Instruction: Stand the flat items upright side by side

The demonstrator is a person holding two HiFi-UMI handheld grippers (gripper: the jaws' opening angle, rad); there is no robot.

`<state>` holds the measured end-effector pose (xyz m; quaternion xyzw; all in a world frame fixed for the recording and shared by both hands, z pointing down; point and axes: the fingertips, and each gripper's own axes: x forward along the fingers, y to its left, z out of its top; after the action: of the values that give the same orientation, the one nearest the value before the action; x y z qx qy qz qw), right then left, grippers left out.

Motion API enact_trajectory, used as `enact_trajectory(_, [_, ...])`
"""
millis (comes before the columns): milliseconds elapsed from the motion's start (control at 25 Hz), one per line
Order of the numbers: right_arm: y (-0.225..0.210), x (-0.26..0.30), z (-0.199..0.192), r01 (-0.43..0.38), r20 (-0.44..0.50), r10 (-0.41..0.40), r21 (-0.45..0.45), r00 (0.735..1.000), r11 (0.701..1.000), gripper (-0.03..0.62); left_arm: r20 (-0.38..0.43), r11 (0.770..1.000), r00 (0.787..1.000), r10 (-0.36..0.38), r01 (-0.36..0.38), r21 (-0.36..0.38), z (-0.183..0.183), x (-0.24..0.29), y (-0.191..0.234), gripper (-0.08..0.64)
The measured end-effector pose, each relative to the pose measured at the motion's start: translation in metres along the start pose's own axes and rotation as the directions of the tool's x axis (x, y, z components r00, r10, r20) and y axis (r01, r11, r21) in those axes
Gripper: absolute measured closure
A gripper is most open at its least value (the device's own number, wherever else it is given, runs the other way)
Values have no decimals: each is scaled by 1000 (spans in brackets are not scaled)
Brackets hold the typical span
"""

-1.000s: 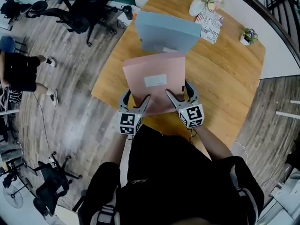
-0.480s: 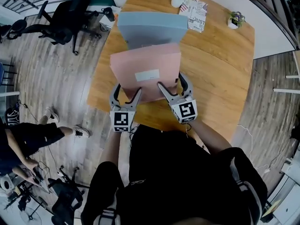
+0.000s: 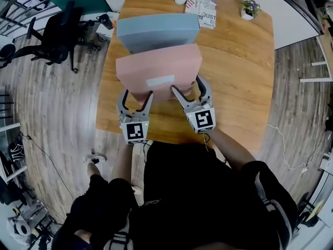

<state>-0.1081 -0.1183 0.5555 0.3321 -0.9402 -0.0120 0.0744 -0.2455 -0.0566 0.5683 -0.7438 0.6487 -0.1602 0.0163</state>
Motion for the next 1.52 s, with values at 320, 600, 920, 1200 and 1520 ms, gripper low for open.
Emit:
enact_trajectory(320, [-11, 12, 1, 97, 10, -97, -10, 995, 995, 222, 22, 999, 1000, -1, 0, 35, 5, 23, 12, 187])
enact_trajectory(600, [-16, 21, -3, 146, 11, -146, -28, 989, 989, 222, 42, 996, 999, 12, -16, 91, 4, 39, 20, 181])
enact_trajectory(920, [-25, 36, -3, 174, 27, -173, -33, 985, 984, 219, 64, 993, 998, 30, -37, 114, 4, 55, 28, 179])
enact_trajectory(1200, [-34, 44, -1, 170, 23, -170, -37, 985, 985, 218, 75, 990, 997, 24, -34, 140, 5, 66, 30, 176])
enact_trajectory(1520, [-39, 52, -2, 172, 37, -171, -42, 985, 984, 216, 77, 982, 997, 15, -29, 187, 3, 76, 34, 173])
